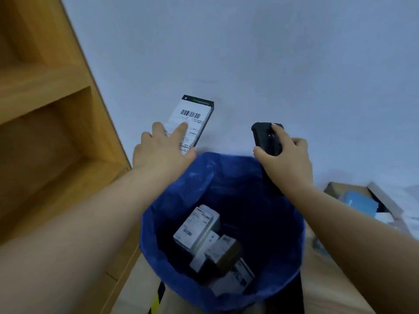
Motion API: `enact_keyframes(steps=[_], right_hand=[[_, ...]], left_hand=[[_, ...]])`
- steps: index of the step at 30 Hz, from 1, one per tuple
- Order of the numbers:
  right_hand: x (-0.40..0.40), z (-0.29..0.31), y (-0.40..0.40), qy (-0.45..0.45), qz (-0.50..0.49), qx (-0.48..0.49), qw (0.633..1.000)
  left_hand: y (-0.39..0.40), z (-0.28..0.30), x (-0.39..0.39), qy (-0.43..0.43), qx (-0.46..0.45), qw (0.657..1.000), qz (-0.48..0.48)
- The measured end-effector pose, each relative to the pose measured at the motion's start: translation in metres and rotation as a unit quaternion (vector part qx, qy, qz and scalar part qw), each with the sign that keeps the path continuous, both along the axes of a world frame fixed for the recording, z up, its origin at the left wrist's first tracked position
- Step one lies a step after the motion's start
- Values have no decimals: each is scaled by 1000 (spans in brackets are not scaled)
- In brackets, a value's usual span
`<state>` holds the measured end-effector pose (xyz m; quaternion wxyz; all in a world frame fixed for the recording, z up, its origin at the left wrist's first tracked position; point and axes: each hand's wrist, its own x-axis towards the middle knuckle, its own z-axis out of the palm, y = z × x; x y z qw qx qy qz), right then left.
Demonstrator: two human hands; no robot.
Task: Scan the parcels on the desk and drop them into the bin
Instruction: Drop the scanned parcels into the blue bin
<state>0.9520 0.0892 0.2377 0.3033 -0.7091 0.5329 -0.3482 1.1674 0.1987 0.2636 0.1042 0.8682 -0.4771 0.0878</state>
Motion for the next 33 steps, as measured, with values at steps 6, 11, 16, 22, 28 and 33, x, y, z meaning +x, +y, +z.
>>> enact_keyframes(steps=[6,11,16,22,28,33], right_hand=[[9,-112,-15,72,-56,113,989],[15,-202,-5,111,-117,215,963],[20,-273,10,128,-199,292,927],[47,-333,21,121,-260,348,893],[67,-374,26,121,-292,387,866],[74,-375,27,138,-303,395,856]], left_hand=[[-34,-123,6,91,115,989,-38],[-48,-221,2,163,235,956,-65],[-66,-301,1,226,319,912,-125],[-85,-372,5,243,370,879,-177],[-91,-418,9,216,396,869,-203],[-95,-419,18,175,402,867,-239]])
